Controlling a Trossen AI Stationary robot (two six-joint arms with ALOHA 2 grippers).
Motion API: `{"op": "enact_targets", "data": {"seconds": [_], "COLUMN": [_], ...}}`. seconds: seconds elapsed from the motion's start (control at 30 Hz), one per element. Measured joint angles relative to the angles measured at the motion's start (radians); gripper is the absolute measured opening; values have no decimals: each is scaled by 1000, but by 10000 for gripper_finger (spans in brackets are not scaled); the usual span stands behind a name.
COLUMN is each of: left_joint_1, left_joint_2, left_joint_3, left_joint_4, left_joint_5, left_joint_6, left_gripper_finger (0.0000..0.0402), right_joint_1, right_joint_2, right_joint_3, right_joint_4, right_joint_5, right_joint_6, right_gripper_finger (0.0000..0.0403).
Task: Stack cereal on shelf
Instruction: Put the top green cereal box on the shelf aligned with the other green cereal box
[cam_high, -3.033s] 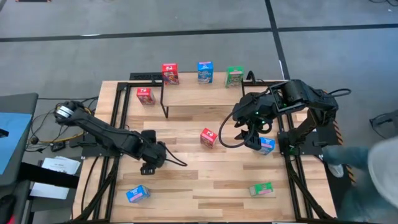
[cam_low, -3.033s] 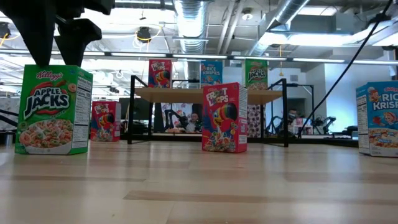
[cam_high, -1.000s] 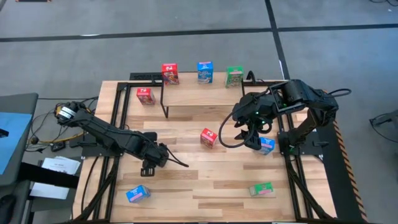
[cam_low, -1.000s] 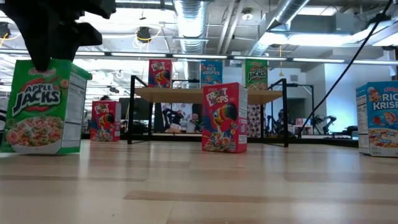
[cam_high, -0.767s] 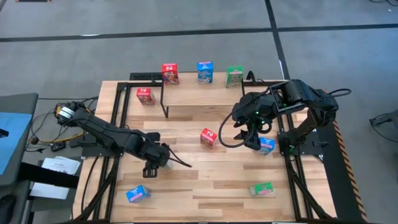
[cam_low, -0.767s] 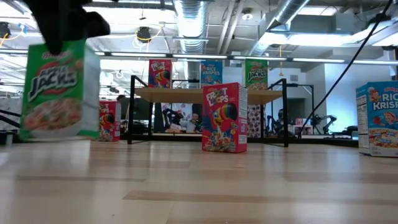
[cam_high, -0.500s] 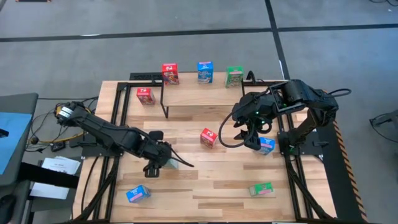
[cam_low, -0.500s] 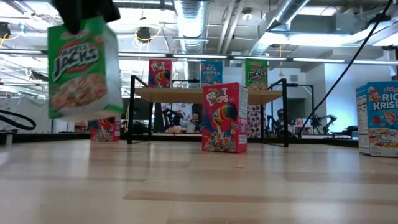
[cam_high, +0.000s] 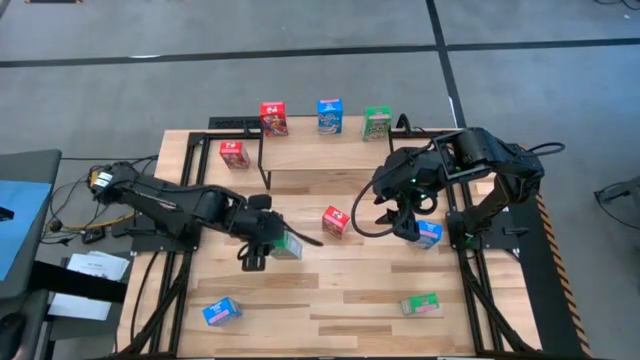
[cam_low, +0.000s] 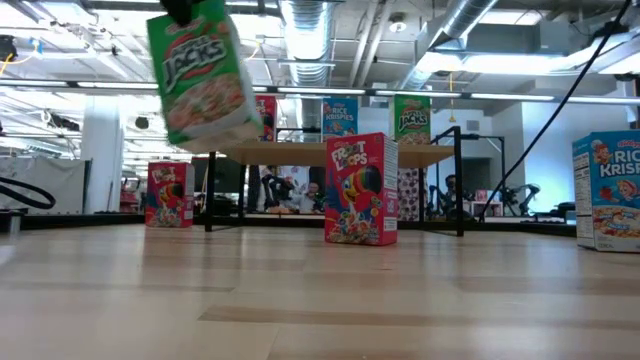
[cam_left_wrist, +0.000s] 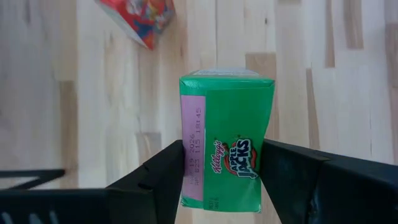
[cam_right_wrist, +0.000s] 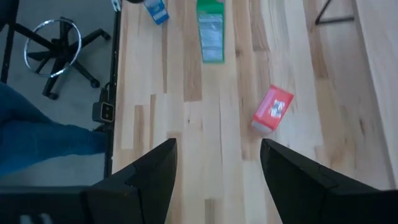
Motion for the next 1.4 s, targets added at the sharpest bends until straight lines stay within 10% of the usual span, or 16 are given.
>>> {"op": "enact_targets", "data": {"seconds": [0.93, 1.4], "left_joint_1": [191, 262], "left_joint_2": [0, 0], "left_joint_3": [190, 192], "left_joint_4": [13, 117], "left_joint_5": [-17, -16], "left_joint_6": [252, 299], "left_gripper_finger": [178, 178], "right_joint_1": [-60, -86], "right_joint_2": [1, 2], "right_joint_3": [-65, -148], "right_joint_4": [119, 357], "right_joint_5": [-12, -8], "right_joint_6": [-28, -368], "right_gripper_finger": [256, 256]}}
